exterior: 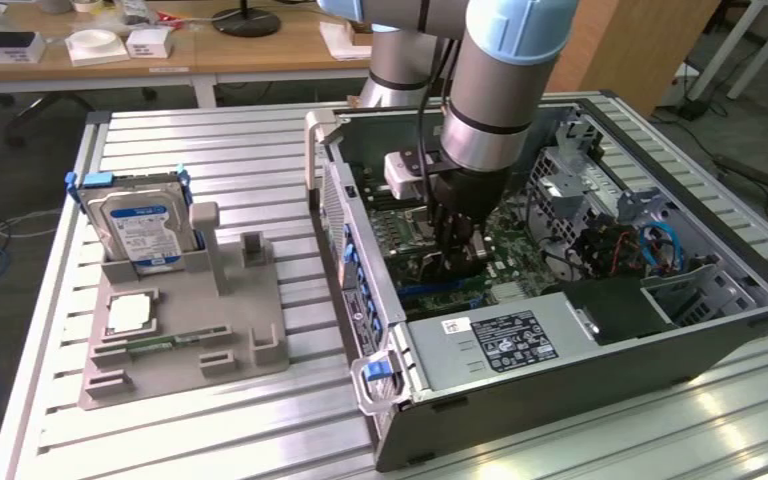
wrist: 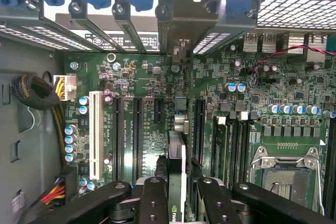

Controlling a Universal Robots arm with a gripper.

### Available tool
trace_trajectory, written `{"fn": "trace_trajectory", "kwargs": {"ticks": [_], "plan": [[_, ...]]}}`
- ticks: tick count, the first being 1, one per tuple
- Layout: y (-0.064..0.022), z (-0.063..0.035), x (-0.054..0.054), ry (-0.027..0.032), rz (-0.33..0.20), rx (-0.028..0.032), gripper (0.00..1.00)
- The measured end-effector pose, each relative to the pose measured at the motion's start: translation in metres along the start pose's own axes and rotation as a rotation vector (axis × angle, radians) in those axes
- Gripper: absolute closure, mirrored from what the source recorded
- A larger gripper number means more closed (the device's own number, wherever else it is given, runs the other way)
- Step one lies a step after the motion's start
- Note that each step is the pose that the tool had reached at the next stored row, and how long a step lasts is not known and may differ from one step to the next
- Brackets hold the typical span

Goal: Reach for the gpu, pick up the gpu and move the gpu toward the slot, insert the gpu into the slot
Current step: 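Insert the gpu into the slot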

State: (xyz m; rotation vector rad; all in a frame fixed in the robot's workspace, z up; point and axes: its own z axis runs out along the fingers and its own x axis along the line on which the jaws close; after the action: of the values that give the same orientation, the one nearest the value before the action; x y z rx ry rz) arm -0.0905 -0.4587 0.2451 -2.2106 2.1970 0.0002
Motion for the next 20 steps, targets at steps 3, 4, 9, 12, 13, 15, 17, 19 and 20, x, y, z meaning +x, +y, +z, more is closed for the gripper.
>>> {"fn": "trace_trajectory", "kwargs": {"ticks": [3,4,9,12,13,15,17,19,20], "plan": [[0.0001,0.0008,0.0000,0.0003,0.000,-0.0002,0.74],[0.0002,0.0014,0.0001,0.0007,0.000,-0.0006,0.74],[0.0003,0.0056,0.0001,0.0005,0.000,-0.0004,0.74],[0.0003,0.0058,0.0001,0.0004,0.000,-0.0006,0.74],[0.0003,0.0058,0.0001,0.0003,0.000,-0.0006,0.74],[0.0002,0.0047,0.0000,-0.0006,0.000,-0.0001,0.74],[0.0001,0.0027,-0.0002,-0.0020,0.000,0.0007,0.74],[0.0001,0.0009,0.0000,0.0000,0.000,-0.0001,0.74],[0.0001,0.0007,0.0000,-0.0002,0.000,-0.0002,0.74]]}}
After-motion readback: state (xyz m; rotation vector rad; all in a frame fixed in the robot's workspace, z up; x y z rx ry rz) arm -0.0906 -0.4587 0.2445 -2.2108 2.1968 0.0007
